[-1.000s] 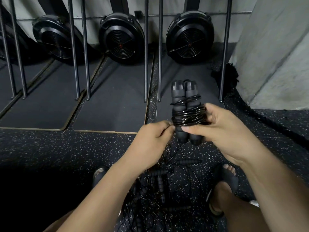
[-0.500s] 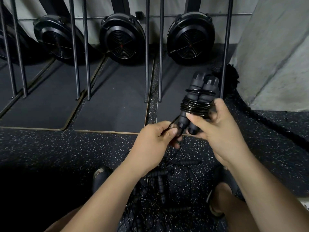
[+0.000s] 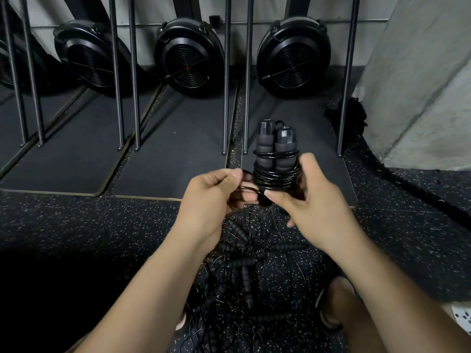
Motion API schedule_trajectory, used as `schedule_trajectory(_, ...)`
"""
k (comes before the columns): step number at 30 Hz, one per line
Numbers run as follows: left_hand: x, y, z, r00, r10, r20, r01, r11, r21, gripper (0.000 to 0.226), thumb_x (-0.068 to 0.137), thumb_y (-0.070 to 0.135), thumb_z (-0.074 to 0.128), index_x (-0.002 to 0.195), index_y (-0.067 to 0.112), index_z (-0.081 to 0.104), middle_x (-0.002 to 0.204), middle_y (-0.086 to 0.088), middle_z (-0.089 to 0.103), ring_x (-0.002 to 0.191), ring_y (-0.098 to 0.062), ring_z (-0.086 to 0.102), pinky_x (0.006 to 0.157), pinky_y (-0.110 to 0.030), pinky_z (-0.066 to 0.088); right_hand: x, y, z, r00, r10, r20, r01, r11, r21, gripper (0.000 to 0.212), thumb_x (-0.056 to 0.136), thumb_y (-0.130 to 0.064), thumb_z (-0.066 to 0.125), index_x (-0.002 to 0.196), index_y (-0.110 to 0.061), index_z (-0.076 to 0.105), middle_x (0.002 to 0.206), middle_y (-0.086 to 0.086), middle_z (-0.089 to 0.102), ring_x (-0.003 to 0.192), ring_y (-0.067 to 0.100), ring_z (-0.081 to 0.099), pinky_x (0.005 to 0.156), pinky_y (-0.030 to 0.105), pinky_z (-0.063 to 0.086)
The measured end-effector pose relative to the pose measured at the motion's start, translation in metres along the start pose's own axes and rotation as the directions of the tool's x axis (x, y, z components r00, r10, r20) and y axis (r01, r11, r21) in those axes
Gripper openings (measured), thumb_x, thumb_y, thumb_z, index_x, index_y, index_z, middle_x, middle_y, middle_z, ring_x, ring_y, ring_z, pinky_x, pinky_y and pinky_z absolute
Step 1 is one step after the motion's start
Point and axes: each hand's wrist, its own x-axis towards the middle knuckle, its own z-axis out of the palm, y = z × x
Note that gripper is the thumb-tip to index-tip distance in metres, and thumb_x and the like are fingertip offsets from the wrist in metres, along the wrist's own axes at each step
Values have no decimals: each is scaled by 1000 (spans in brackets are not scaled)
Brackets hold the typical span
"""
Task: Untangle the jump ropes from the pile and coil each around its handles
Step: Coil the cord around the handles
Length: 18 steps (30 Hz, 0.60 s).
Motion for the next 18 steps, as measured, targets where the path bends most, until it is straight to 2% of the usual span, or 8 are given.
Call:
schedule_trajectory(3,2,0,-1,998,-18,-54,9,988,-153,23,107,15,61,100,0,76,79,-10,73,66,-15,66,63,-24,50,-1,-4,2,999,-42,-11,42,997,-61,38,95,-43,79,105,-38,43,100,-15,72,65,6,69,69,37,61)
schedule_trajectory(5,5,-5,0,994,47,-100,-61,987,-146,24,108,16,60,97,2,75,80,-10,70,68,-17,61,67,-29,50,-1,-4,2,999,5,54,-6,1000,7,35,97,-42,77,109,-35,45,106,-13,73,60,12,73,68,37,62)
schedule_trajectory(8,4,-12,7,983,134,-128,-151,980,-130,23,109,19,59,98,5,74,83,-6,67,72,-15,58,65,-26,51,-3,-2,4,991,46,126,-77,963,256,34,97,-34,80,118,-32,53,111,-8,75,73,24,79,67,51,65)
schedule_trajectory(11,2,-14,13,991,75,-107,-93,979,-180,24,109,25,59,97,11,73,92,-5,71,79,-14,65,66,-23,54,-8,-1,9,987,89,130,-147,818,555,36,95,-16,81,123,-19,59,109,2,78,84,26,76,57,42,64)
schedule_trajectory(12,1,-14,13,996,35,-83,-52,976,-212,25,109,28,58,98,12,73,95,-6,72,81,-15,66,67,-23,55,-9,0,11,986,101,136,-162,794,586,36,95,-13,80,124,-17,59,109,3,79,85,26,77,58,40,65)
schedule_trajectory(15,-1,-11,13,999,-43,-7,40,974,-225,39,109,43,54,112,10,74,106,-9,75,93,-19,69,78,-27,58,-9,7,11,988,109,114,-153,822,548,33,96,-16,79,123,-18,61,109,3,80,88,26,79,60,39,65)
schedule_trajectory(18,-6,-7,16,999,6,50,-3,998,-55,51,109,52,47,123,14,76,115,-6,80,103,-18,74,90,-32,55,-3,13,7,986,149,69,-161,805,571,27,98,-19,78,121,-16,64,110,5,80,90,32,78,58,37,62)
